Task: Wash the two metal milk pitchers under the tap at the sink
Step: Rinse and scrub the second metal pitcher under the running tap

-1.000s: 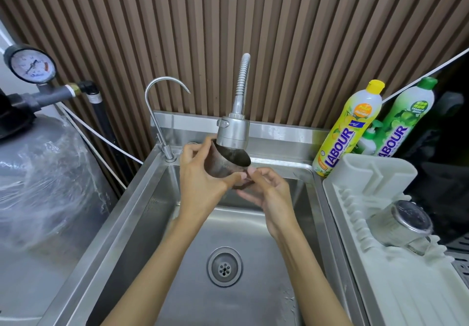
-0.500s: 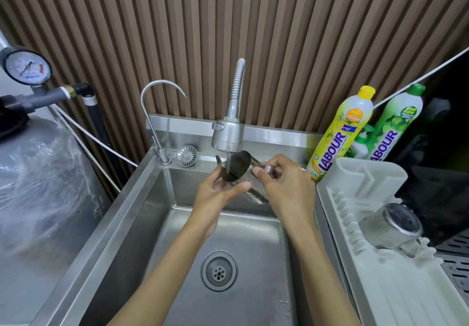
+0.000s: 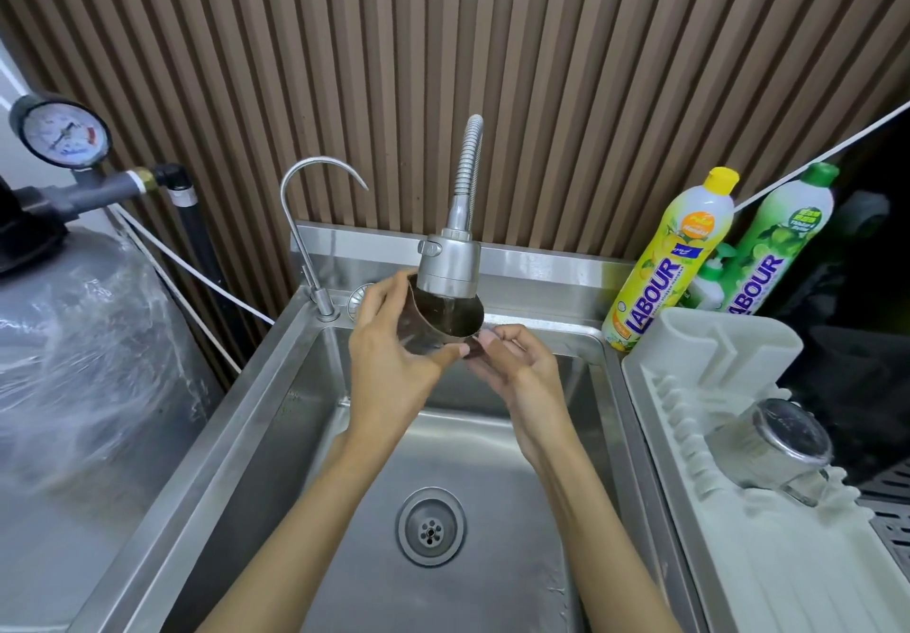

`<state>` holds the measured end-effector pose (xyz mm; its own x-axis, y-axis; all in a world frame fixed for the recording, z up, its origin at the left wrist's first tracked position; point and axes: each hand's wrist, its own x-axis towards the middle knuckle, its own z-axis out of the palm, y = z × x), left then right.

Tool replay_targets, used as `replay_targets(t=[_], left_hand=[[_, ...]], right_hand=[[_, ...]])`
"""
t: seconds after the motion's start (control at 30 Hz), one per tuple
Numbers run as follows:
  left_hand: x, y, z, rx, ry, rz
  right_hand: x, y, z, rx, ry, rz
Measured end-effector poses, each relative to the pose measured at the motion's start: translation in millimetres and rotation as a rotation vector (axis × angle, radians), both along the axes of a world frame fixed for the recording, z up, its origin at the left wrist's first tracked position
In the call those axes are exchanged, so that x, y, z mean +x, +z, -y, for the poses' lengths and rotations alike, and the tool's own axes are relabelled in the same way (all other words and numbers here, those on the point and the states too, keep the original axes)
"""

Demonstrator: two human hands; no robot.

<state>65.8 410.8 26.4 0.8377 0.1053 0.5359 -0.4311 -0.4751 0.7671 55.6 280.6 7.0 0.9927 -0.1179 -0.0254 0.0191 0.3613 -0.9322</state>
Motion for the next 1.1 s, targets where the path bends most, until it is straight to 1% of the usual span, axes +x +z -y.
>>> replay_targets(t=[0.07, 0.13, 0.2, 0.3, 0.37, 0.47, 0.53, 0.57, 0.6, 0.7, 0.73, 0.83, 0.93, 1.0, 1.1], left_hand=[[-3, 3, -1, 0.065, 0.079, -0.038], [-5, 4, 0, 0.096, 0.133, -0.141], [-4, 4, 0, 0.119, 0.126, -0.268], [-6, 2, 0, 0.103, 0.042, -0.388], [-6, 0, 0, 0.027, -0.043, -0.46], [-1, -6, 2, -0.21, -0.235, -0.588], [4, -13, 6, -0.367, -0.326, -0.608], [7, -16, 8, -0.418, -0.347, -0.592], [8, -18, 10, -0.451, -0.355, -0.56], [14, -19, 12, -0.474, -0.323, -0.412], [16, -18, 12, -0.462, -0.3, -0.368], [17, -13, 7, -0.362, -0.225, -0.242], [12, -8, 2, -0.179, -0.117, -0.136], [7, -3, 0, -0.082, -0.065, -0.076], [0, 2, -1, 0.0, 0.019, -0.064]], right_hand=[[-3, 3, 1, -0.091, -0.015, -0.04], [-5, 7, 3, -0.164, -0.044, -0.091], [-6, 12, 5, -0.205, -0.074, -0.147], [-7, 22, 14, -0.31, -0.12, -0.206], [-6, 28, 19, -0.461, -0.177, -0.181], [-8, 37, 18, -0.747, -0.305, -0.074], [-11, 40, 14, -0.844, -0.35, -0.017], [-11, 41, 13, -0.826, -0.348, 0.003], [-10, 40, 13, -0.76, -0.33, 0.014], [-4, 31, 15, -0.45, -0.22, 0.027], [-3, 27, 15, -0.382, -0.182, 0.025], [2, 18, 12, -0.243, -0.077, 0.021], [6, 9, 6, -0.048, -0.02, 0.018], [4, 7, 4, 0.011, 0.01, 0.0], [-1, 9, 4, -0.077, 0.004, -0.056]])
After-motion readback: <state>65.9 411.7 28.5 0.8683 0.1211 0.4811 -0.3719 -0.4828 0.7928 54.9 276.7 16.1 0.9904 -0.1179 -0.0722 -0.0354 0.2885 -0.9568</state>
